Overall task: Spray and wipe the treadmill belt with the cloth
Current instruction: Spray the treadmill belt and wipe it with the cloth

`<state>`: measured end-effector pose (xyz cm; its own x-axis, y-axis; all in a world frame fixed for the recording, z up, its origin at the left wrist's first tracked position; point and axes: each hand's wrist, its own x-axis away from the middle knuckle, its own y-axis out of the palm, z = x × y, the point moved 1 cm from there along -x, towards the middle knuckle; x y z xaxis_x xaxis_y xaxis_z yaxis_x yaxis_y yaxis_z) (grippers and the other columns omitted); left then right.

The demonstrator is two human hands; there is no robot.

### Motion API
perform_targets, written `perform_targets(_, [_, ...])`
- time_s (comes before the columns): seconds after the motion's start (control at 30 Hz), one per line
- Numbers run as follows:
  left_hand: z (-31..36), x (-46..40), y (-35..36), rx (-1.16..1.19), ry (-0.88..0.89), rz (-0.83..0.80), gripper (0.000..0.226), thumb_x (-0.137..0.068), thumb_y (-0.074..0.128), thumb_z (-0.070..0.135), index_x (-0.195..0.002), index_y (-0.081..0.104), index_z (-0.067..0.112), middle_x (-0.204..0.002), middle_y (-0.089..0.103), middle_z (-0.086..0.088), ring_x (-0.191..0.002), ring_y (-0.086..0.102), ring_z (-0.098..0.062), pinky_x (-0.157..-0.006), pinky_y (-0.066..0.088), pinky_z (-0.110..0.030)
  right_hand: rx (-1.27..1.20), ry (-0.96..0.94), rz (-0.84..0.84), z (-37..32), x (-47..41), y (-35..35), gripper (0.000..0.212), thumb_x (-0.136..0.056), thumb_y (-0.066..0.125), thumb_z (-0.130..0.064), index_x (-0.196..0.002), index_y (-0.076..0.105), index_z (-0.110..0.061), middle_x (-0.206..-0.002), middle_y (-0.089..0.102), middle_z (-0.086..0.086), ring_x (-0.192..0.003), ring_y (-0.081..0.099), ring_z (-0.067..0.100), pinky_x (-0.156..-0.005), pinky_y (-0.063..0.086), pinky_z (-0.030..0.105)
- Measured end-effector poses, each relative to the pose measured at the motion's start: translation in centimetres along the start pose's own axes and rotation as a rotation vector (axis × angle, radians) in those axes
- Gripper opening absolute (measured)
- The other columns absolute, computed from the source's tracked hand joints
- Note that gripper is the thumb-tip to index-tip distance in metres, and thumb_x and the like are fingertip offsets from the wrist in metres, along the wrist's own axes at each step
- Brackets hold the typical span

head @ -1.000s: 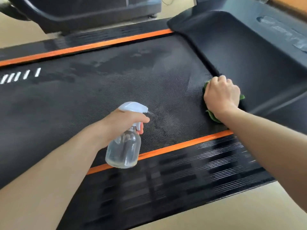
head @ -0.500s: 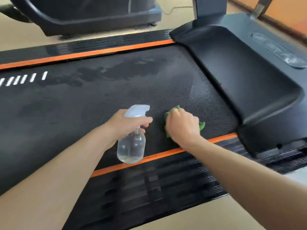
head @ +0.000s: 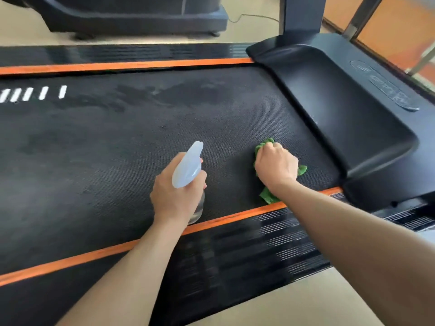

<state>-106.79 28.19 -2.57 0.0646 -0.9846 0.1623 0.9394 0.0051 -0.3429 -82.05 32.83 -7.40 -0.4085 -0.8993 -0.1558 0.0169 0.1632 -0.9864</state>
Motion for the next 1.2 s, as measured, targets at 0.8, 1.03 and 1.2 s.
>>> perform_targets(0.8, [-0.5,0.1,0.5,0.038,-0.003,0.073,0.027,-0.076,0.059,0.017,-0.09,0.073,0.035,-0.067,0.071,0.005,-0.08,0.07,-0.014,-0.078,0.052,-0.028,-0.119,-0.403,-0.138,4.8,2.8,-1.4,0.034,-0.104,0.041,-0.039,-0.095,0.06,-0.012,-0.107,0.064,0.008,-0.095,0.064,0.039,-0.072,0.046,0.042])
perform_targets(1.03, [-0.8,-0.1,0.2,0.005,-0.016,0.057,0.028,-0.08,0.06,0.015,-0.095,0.072,0.034,-0.066,0.071,0.009,-0.086,0.071,-0.017,-0.095,0.056,-0.043,-0.309,-0.681,-0.144,-2.4,6.8,-1.0,0.035,-0.099,0.046,-0.041,-0.082,0.058,-0.012,-0.084,0.059,0.005,-0.08,0.061,0.032,-0.065,0.046,0.039])
perform_targets(1.2, [-0.6,0.3,0.2,0.023,-0.014,0.055,0.027,-0.077,0.06,0.02,-0.09,0.071,0.042,-0.067,0.072,0.01,-0.087,0.072,-0.019,-0.101,0.055,-0.052,-0.189,-0.857,-0.212,2.3,6.8,-2.3,0.044,-0.092,0.043,-0.053,-0.118,0.062,-0.023,-0.101,0.051,0.002,-0.091,0.051,0.026,-0.078,0.047,0.038])
